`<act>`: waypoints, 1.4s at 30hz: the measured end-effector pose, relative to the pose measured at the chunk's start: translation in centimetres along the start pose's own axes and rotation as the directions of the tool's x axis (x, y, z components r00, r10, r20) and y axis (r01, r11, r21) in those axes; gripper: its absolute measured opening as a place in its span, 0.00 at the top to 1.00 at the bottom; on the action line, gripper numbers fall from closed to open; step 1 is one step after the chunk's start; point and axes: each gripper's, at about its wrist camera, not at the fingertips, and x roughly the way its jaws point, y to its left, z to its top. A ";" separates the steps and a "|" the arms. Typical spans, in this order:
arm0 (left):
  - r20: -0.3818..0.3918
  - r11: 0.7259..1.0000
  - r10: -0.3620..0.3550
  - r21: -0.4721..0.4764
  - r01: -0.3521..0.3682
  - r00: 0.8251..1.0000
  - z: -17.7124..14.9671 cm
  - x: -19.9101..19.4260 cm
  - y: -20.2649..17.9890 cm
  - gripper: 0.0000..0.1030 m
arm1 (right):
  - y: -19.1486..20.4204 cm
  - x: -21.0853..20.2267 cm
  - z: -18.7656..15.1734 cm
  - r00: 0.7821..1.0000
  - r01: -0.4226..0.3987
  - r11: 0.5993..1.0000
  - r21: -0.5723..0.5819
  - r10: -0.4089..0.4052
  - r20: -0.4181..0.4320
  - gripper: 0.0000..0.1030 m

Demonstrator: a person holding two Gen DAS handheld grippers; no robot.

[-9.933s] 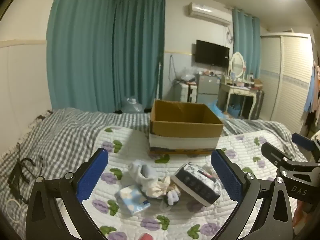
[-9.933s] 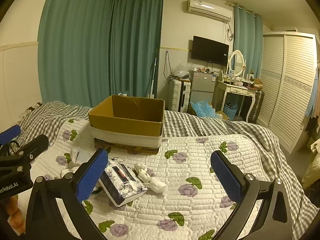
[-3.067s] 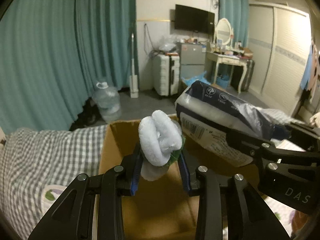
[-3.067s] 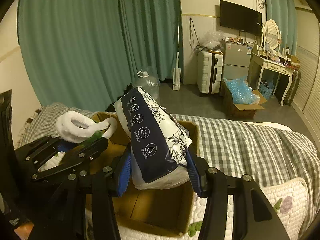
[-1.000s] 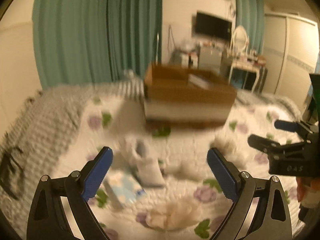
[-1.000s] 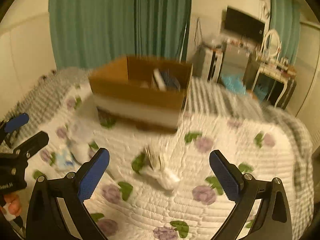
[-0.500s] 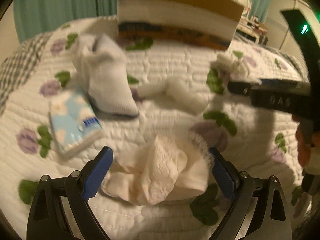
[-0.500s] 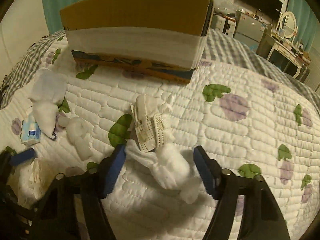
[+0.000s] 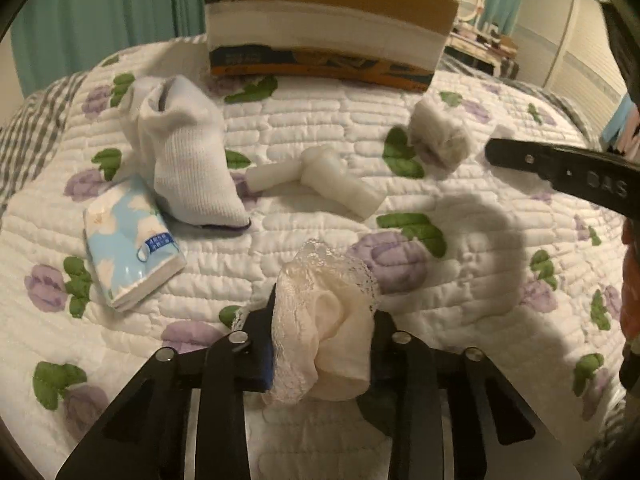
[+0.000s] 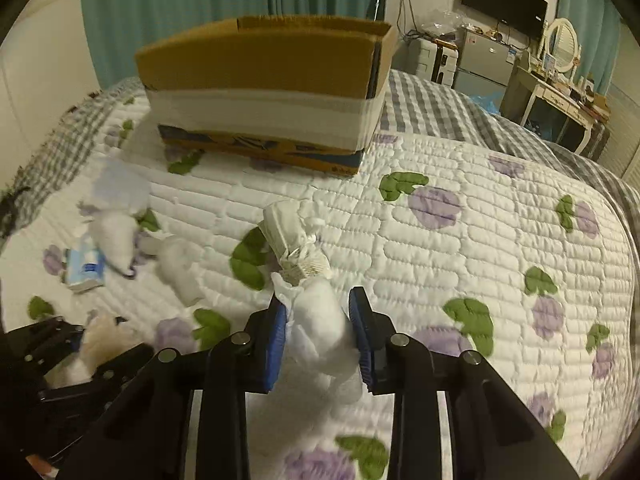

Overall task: Organize soft objects
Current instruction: 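Lift both held items into the cardboard box and open both tools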

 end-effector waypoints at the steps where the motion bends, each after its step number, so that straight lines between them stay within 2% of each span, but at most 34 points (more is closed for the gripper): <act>1: 0.004 1.000 -0.002 0.001 0.002 1.000 0.0 -0.3 -0.1 0.72 | 0.0 -0.6 -0.1 1.000 -0.006 1.000 0.007 0.005 0.007 0.71; 4: 0.015 0.999 -0.038 -0.032 0.039 0.999 0.9 -1.4 0.4 0.72 | 0.1 -2.7 -0.2 0.999 -0.018 1.000 0.025 0.017 0.032 0.71; 10: 0.078 0.995 -0.059 -0.071 0.065 0.995 2.1 -4.9 1.6 0.73 | 0.9 -6.2 -0.6 0.996 -0.047 0.998 0.042 0.043 0.080 0.72; 16: 0.136 0.994 -0.089 -0.050 0.096 0.987 4.3 -7.7 1.0 0.72 | 1.4 -9.3 0.2 0.992 -0.049 0.998 0.035 0.045 0.120 0.72; 22: 0.231 0.993 -0.120 0.007 0.122 0.966 7.5 -11.6 0.1 0.72 | 2.1 -13.2 3.4 0.980 -0.029 1.000 -0.005 0.029 0.196 0.72; 28: 0.319 0.990 -0.140 0.055 0.129 0.937 12.5 -14.2 -0.4 0.72 | 2.0 -15.9 8.8 0.960 -0.024 0.999 -0.040 0.034 0.278 0.72; 31: 0.348 0.988 -0.152 0.072 0.135 0.925 15.4 -14.4 -0.2 0.72 | 2.0 -16.0 11.4 0.952 -0.028 0.998 -0.053 0.043 0.302 0.72; 34: 0.347 0.980 -0.198 0.073 0.184 0.917 18.7 -13.4 0.3 0.72 | 2.3 -15.2 14.2 0.948 -0.015 0.998 -0.065 0.035 0.315 0.72; 38: 0.320 0.977 -0.213 0.060 0.204 0.923 23.2 -10.6 1.3 0.72 | 2.0 -12.6 17.9 0.951 -0.019 0.998 -0.064 0.037 0.306 0.71; 42: 0.303 0.988 -0.152 0.069 0.137 0.941 26.5 -7.2 2.1 0.72 | 0.9 -8.6 21.1 0.958 -0.037 0.999 -0.032 0.044 0.284 0.71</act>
